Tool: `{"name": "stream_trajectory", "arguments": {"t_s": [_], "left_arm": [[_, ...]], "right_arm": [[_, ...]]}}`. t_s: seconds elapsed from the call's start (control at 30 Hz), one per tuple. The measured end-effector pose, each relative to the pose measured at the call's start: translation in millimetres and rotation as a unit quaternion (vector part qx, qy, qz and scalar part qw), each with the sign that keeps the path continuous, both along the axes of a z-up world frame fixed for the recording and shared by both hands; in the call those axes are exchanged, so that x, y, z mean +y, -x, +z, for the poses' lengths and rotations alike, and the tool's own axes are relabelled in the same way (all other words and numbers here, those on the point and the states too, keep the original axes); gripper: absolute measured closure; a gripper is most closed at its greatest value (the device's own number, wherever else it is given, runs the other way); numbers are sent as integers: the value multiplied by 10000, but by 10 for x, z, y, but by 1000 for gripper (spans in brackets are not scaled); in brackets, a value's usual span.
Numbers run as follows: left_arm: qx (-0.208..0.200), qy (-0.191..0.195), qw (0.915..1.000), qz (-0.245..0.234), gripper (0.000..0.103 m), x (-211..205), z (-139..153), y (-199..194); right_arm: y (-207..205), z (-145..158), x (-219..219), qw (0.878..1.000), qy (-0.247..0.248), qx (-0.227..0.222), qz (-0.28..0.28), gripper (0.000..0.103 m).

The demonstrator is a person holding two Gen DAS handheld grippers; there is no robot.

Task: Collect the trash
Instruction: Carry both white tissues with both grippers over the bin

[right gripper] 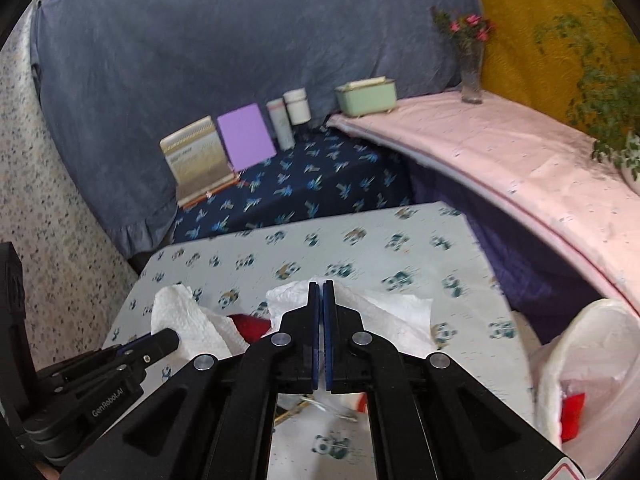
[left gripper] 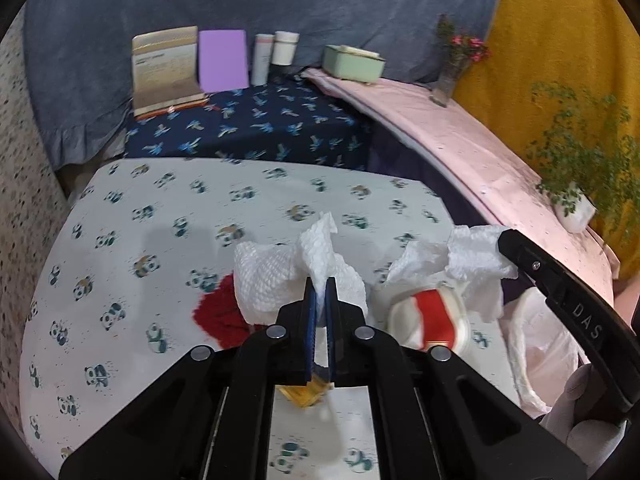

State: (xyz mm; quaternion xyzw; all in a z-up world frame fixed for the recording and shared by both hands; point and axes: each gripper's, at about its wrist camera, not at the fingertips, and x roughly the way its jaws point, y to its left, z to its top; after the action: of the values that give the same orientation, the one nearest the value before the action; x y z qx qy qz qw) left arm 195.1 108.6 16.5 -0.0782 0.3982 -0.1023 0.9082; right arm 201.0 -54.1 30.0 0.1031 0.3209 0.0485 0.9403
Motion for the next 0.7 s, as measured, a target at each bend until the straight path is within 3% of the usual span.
{"name": "stream_trajectory", "arguments": {"t_s": [0.4,0.7], "left_arm": [[-234,-74,9949,-983,99,-1027,249,265],[-209,-172,9809,-1928,99,-1964,215,496]], "right_arm": [[585,173,-1001,9953,-119,-285,-915,101],[1067,47,-1798,9852,-177,-233,-1687,101]]}}
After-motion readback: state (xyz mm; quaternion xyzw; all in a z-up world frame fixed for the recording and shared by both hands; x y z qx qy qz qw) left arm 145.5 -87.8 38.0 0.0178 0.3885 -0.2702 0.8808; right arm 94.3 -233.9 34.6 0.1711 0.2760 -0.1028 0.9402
